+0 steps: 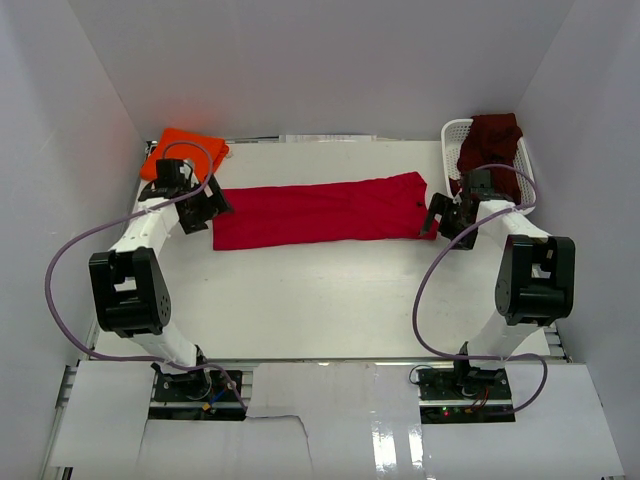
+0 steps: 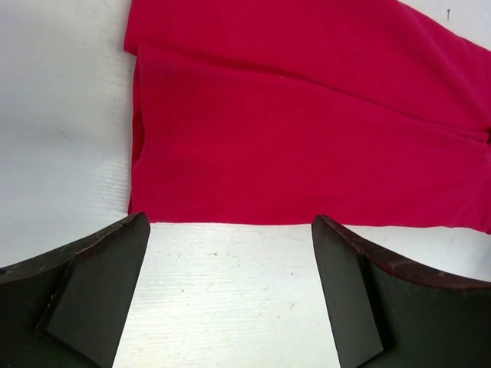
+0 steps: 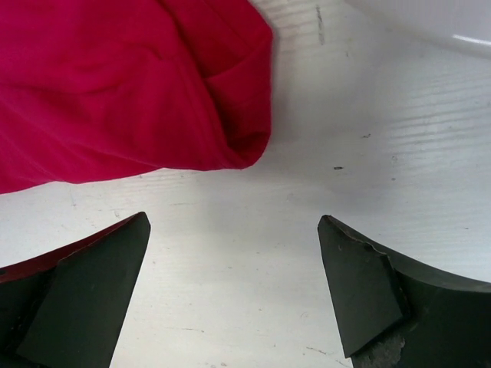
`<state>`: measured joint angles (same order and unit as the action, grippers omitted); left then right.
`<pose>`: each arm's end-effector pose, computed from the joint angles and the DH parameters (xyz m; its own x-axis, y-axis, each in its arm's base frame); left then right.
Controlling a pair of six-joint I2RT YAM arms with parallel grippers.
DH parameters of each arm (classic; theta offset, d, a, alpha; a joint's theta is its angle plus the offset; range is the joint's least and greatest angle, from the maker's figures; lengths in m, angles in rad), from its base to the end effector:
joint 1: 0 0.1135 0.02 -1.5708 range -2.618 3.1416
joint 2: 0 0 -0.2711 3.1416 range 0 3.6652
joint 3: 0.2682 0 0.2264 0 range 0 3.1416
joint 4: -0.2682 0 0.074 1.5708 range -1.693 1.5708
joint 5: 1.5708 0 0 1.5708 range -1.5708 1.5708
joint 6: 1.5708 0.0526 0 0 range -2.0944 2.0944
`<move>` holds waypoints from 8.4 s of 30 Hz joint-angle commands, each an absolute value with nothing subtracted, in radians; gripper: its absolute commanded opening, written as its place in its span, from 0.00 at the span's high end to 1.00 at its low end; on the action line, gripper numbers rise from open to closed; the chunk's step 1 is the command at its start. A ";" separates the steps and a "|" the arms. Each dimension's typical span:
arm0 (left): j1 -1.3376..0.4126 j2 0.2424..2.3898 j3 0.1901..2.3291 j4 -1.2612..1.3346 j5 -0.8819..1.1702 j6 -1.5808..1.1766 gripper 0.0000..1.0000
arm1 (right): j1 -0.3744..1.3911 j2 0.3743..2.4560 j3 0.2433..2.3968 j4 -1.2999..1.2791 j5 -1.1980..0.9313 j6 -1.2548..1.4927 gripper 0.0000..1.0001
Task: Fold and stack the t-shirts
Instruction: Rotate the tshirt 90 degrees
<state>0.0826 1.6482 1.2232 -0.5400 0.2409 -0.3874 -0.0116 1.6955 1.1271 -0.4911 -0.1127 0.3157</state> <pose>0.3357 0.0152 0.2456 -0.7794 -0.4326 -0.4531 -0.2583 0.8808 -0.3967 0.3318 0.0021 0.2054 -0.8425 0.3183 -0.4347 0.2294 0.9419 0.2452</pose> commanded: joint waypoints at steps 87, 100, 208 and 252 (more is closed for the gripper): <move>0.201 1.769 0.913 -0.285 0.265 -0.724 0.75 | -0.054 1.813 1.080 -0.198 -0.232 0.429 0.92; 0.196 1.692 0.890 -0.350 0.209 -0.709 1.00 | -0.054 1.865 1.178 -0.248 -0.192 0.426 0.92; -0.758 1.318 0.526 -0.410 0.319 -1.321 1.00 | 0.061 2.643 2.212 -0.222 -0.454 0.682 0.92; -1.131 1.723 0.772 -0.061 0.439 -1.572 0.74 | 0.094 2.769 2.313 0.201 -0.563 1.048 0.53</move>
